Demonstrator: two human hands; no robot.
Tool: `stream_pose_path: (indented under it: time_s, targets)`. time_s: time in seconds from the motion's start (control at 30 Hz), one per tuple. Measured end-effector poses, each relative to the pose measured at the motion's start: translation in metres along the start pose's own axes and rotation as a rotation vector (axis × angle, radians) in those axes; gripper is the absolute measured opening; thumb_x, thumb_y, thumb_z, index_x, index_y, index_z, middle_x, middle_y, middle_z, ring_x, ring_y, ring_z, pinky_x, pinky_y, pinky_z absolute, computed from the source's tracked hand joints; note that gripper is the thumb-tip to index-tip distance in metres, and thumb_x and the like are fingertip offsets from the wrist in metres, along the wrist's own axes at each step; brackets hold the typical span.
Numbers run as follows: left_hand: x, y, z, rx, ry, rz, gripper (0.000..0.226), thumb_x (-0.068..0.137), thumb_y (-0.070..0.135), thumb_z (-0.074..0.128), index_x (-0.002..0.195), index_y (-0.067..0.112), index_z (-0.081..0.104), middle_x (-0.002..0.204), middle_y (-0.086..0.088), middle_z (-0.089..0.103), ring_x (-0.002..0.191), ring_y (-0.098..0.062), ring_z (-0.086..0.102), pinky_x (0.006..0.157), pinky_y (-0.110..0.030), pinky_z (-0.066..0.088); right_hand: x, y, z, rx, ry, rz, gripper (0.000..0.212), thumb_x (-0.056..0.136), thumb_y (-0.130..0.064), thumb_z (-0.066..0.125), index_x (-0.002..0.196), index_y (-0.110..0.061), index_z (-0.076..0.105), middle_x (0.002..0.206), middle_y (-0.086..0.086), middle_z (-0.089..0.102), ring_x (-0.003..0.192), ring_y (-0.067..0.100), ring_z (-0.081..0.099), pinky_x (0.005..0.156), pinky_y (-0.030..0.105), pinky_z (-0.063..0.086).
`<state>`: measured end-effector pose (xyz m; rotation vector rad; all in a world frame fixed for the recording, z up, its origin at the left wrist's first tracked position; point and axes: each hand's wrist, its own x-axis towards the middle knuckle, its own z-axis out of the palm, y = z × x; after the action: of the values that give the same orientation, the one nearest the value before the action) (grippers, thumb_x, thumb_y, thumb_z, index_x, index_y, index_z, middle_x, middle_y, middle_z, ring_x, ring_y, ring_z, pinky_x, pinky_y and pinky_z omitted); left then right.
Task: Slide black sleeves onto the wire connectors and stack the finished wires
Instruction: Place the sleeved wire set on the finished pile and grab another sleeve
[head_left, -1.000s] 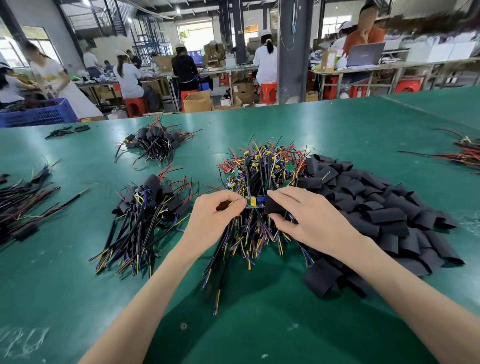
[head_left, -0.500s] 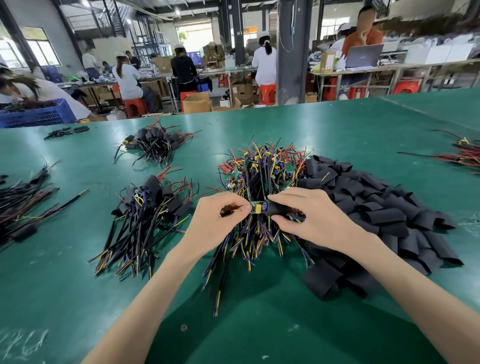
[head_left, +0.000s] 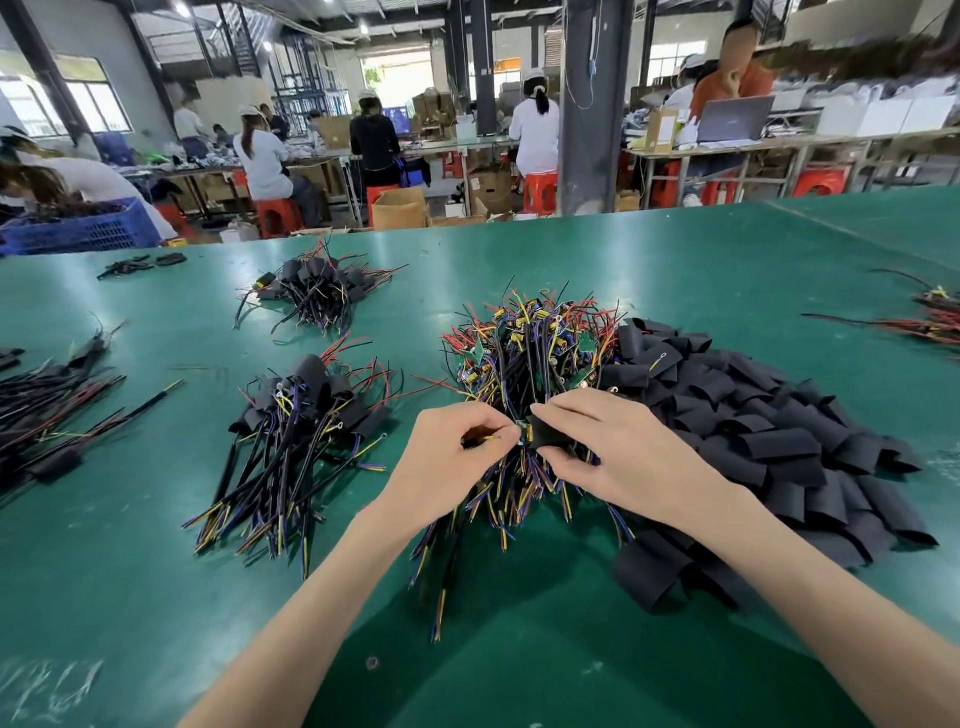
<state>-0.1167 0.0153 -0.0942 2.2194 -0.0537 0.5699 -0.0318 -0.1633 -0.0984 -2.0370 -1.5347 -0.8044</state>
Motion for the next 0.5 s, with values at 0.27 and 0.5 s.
stream_pose_path:
  time_s: [0.27,0.5]
  targets:
    - [-0.002,-0.002,0.007,0.130,0.026,0.107,0.010,0.083,0.007,0.067,0.075,0.013,0.067,0.069,0.006,0.059,0.063,-0.009,0.051,0.060,-0.014,0.037,0.003,-0.005,0.000,-0.097,-0.054,-0.030,0.033,0.071,-0.010,0.078,0.099,0.003,0.068,0.088,0.012,0.066,0.080,0.029,0.065,0.068,0.035,0.056]
    - [-0.004,-0.002,0.009,0.291,0.080,0.214,0.005,0.083,0.005,0.066,0.079,0.002,0.064,0.072,0.001,0.057,0.063,-0.018,0.048,0.060,-0.029,0.039,0.004,-0.008,0.008,-0.137,-0.094,-0.016,0.033,0.076,-0.011,0.073,0.105,0.003,0.065,0.091,0.012,0.065,0.083,0.029,0.064,0.067,0.037,0.057]
